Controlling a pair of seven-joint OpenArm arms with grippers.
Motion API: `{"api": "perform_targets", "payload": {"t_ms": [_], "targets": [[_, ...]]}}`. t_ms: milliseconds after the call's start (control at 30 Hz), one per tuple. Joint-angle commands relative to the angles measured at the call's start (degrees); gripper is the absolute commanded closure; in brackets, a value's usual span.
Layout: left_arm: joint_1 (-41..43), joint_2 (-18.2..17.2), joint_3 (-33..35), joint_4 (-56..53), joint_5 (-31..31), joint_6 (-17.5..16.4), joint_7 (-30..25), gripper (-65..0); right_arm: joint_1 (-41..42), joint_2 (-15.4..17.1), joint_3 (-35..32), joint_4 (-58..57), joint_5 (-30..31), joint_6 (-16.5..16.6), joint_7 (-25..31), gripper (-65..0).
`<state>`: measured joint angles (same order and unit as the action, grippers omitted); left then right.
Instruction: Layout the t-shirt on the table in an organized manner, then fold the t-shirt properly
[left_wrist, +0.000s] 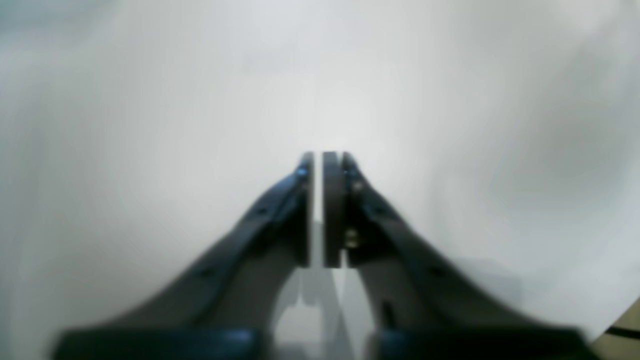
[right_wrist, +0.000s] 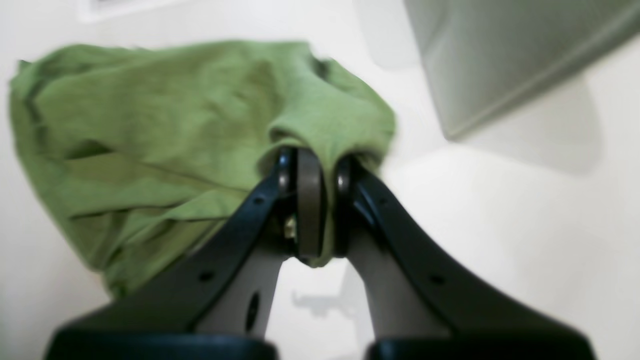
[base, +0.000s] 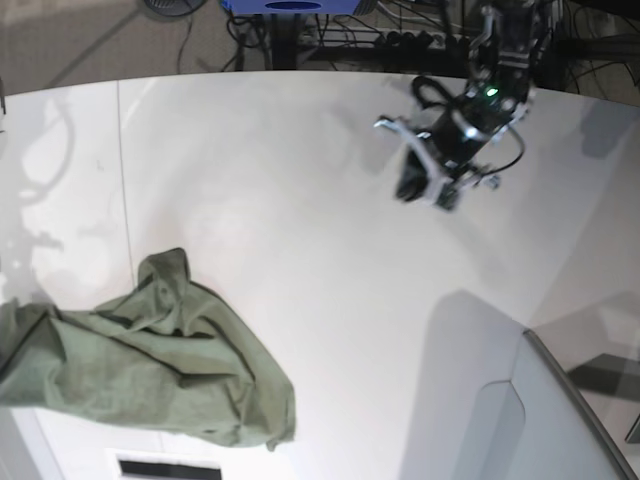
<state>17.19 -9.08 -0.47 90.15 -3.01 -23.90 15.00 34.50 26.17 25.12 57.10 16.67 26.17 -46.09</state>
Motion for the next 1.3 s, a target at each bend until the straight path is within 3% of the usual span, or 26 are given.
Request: {"api": "perform_targets", "payload": {"t_ms": [0,100,133,167,233,367,567,700,767,833,933,1067,1200,1267], "targets": [[-2.11,-0.11,2.36,0.88,0.24,0.03,-1.51,-15.0,1.41,1.12,-0.03,1.23,0.70,-0.02,1.21,0.0],[-8.71,0.16,13.35,-1.31,4.02,0.03,-1.51,-38.5,1.41,1.12,0.06,1.23,0.87,0.07,-1.52,0.0],[-11.52,0.60,17.13,-3.16,4.81,0.12,-1.51,-43.8,1.32,1.12,0.06,1.76,0.87,0.16,-2.40,0.0],[-13.89,1.57,19.59,-5.36,5.42,0.12,-1.51,-44.9,1.06,1.04,0.06,2.72,0.87,0.33,-3.10,0.0],[-18.29,4.91,22.58,-10.72,6.30,0.12,-1.51,-42.1,-1.31,0.86,0.15,6.15,1.05,0.33,-5.21,0.0],[-23.04,10.00,23.46,-17.84,6.39,0.12,-1.51,-35.7,-7.03,-2.66,0.15,16.88,0.78,0.16,-8.20,0.0],[-31.65,17.57,25.83,-31.47,7.62,0.12,-2.04,-34.6,-9.84,-4.15,0.59,19.78,0.61,-0.02,-8.46,0.0],[-38.16,18.08,34.27,-38.68,5.51,0.38,-3.97,-34.7,-11.34,-4.24,5.07,19.07,0.61,-0.02,-8.82,0.0],[-39.12,18.08,37.09,-38.50,2.70,3.37,-5.99,-34.6,-11.78,-4.24,8.24,15.65,0.52,-0.28,-7.94,0.0],[-39.39,18.08,37.96,-38.41,1.47,5.22,-5.99,-34.6,-11.69,-3.71,12.02,10.81,0.52,-3.10,-5.04,0.0],[-38.60,16.60,38.14,-37.18,1.55,5.22,-5.99,-34.4,-12.04,-2.39,13.86,4.66,0.52,-6.70,1.82,0.0],[-34.38,12.29,37.70,-32.17,1.55,5.22,-5.91,-34.4,-11.60,-0.64,13.25,-5.19,0.52,-6.70,8.15,0.0],[-27.70,3.24,37.44,-21.80,0.94,5.31,-5.82,-34.4,-11.51,-0.28,12.46,-11.08,0.61,-7.40,15.89,-0.2],[-24.18,-1.51,36.65,-16.79,0.94,5.40,-5.82,-34.4,-11.42,-0.20,12.46,-13.72,0.61,-9.78,18.88,-1.1]]}}
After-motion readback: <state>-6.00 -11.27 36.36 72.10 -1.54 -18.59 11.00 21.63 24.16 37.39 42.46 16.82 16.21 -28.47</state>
